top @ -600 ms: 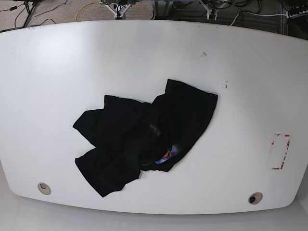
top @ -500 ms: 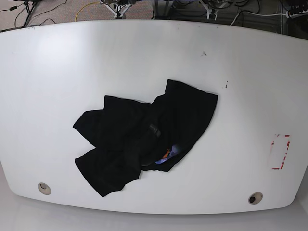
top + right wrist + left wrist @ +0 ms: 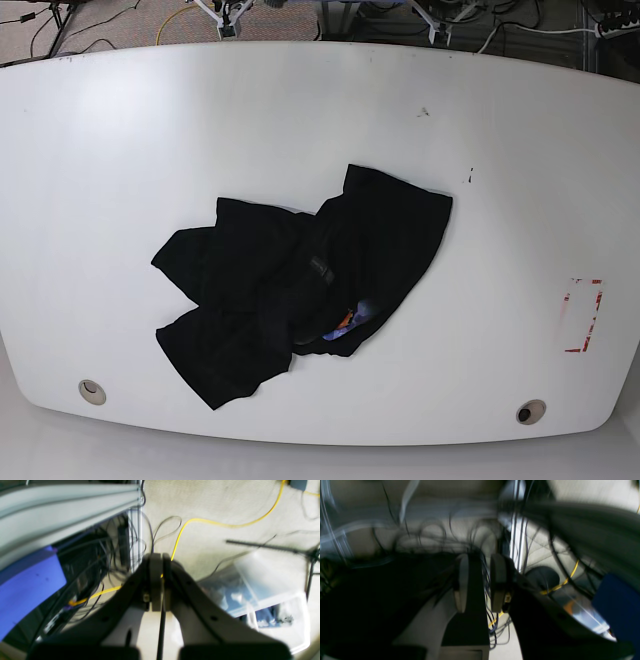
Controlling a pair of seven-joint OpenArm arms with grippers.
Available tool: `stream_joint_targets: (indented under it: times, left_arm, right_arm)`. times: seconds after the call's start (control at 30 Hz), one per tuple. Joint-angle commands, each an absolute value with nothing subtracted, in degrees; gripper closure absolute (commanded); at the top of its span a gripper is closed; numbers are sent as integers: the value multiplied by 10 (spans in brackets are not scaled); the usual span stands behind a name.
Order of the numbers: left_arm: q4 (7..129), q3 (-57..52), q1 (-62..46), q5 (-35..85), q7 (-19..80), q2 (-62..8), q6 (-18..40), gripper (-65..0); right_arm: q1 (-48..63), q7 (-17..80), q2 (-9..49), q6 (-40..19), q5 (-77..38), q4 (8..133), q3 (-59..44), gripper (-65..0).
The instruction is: Layout the t-shirt on the table in an organized manner, then fold the t-shirt properly
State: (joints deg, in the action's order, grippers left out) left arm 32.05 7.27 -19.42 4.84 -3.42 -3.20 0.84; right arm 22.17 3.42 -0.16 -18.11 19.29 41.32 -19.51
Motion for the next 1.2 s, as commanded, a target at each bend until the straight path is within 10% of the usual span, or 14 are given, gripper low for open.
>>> stream_joint_targets:
  times: [0.0, 1.17]
  left_arm:
    - [360, 71, -217, 50, -32, -36, 5, -151]
    - [429, 73, -289, 47, -25, -65, 3, -143]
  right_arm:
    - [240, 32, 3, -194, 193, 439, -195, -9]
    - [268, 37, -33, -211, 188, 480, -190, -13]
